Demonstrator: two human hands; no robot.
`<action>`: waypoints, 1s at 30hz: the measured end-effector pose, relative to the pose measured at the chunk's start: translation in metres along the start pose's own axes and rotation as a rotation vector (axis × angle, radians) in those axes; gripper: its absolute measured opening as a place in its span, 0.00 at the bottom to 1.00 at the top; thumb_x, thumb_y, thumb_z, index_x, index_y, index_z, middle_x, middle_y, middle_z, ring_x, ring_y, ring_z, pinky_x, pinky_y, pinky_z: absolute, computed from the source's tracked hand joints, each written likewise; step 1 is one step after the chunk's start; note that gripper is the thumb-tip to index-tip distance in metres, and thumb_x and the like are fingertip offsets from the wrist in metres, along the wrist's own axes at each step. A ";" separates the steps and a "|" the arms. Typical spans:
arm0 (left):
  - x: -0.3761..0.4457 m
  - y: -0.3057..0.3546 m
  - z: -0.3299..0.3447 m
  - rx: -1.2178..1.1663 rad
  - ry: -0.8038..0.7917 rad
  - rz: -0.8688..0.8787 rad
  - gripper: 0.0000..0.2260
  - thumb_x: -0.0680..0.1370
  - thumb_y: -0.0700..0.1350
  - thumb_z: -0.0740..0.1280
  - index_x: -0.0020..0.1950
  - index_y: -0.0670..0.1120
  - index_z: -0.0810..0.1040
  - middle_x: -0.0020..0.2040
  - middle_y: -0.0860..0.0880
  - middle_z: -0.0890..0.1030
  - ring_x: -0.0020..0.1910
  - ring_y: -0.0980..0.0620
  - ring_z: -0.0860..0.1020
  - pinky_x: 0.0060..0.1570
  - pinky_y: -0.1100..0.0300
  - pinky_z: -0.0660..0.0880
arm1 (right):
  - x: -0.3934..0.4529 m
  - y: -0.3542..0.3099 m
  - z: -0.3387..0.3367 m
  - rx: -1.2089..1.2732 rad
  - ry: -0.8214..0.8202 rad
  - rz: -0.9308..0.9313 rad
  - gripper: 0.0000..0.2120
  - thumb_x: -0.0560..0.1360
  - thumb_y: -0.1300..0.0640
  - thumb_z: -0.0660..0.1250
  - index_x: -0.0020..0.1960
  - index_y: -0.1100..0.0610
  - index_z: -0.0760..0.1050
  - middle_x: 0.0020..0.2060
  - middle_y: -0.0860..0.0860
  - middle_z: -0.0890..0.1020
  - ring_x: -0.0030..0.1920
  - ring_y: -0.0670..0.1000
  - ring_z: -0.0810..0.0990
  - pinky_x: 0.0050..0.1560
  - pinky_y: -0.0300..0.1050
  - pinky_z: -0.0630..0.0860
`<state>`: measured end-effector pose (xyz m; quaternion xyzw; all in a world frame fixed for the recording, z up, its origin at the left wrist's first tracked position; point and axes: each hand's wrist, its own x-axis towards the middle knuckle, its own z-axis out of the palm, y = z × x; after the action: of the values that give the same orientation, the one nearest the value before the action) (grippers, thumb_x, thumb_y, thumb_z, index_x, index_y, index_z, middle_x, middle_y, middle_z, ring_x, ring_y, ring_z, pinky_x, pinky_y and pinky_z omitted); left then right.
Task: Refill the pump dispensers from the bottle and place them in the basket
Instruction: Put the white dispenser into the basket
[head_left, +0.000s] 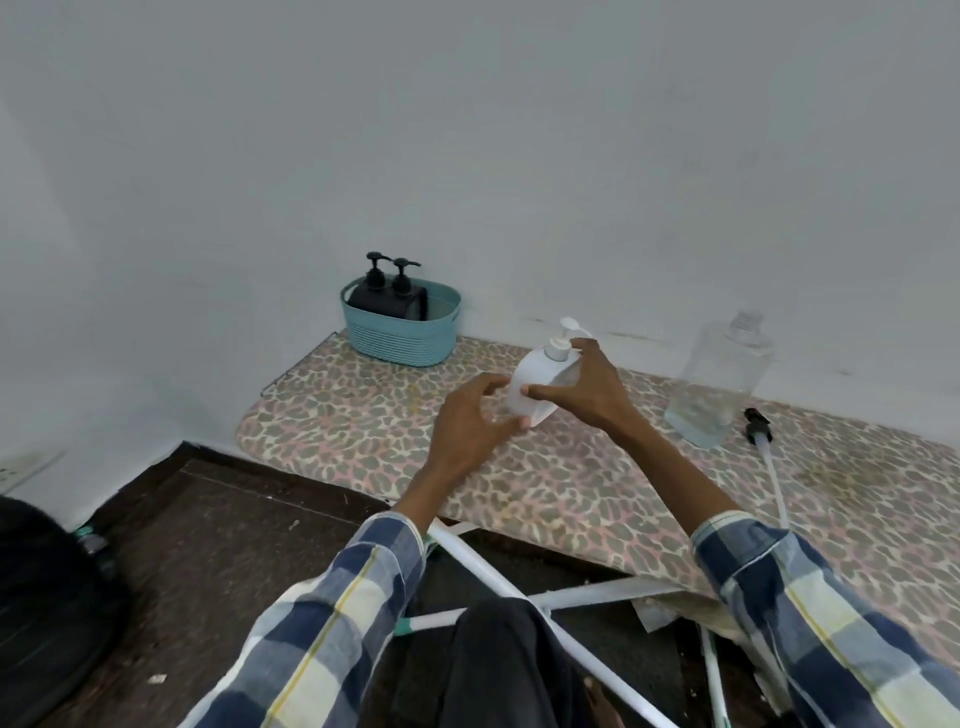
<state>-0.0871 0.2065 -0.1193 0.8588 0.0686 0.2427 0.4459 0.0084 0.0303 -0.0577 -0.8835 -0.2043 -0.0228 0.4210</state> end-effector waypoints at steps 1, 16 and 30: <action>0.005 -0.009 -0.009 0.028 0.047 -0.002 0.27 0.73 0.52 0.81 0.70 0.51 0.79 0.66 0.53 0.82 0.65 0.54 0.79 0.64 0.47 0.79 | 0.008 -0.007 0.004 0.026 0.001 -0.027 0.47 0.64 0.40 0.85 0.74 0.55 0.68 0.69 0.52 0.74 0.66 0.54 0.75 0.60 0.49 0.74; 0.075 -0.082 -0.055 0.025 0.413 -0.117 0.39 0.84 0.55 0.68 0.87 0.58 0.47 0.88 0.46 0.46 0.86 0.41 0.51 0.76 0.36 0.67 | 0.137 -0.109 0.062 0.275 -0.032 -0.250 0.44 0.65 0.46 0.86 0.74 0.51 0.69 0.68 0.48 0.76 0.58 0.50 0.84 0.53 0.38 0.78; 0.078 -0.093 -0.053 0.067 0.406 -0.106 0.46 0.80 0.47 0.72 0.88 0.59 0.46 0.88 0.46 0.45 0.86 0.38 0.52 0.76 0.32 0.68 | 0.172 -0.103 0.111 0.095 -0.172 -0.211 0.42 0.66 0.41 0.83 0.74 0.52 0.72 0.68 0.48 0.78 0.62 0.51 0.81 0.59 0.46 0.78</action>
<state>-0.0350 0.3261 -0.1399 0.8019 0.2102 0.3844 0.4062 0.1119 0.2303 -0.0167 -0.8348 -0.3324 0.0186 0.4386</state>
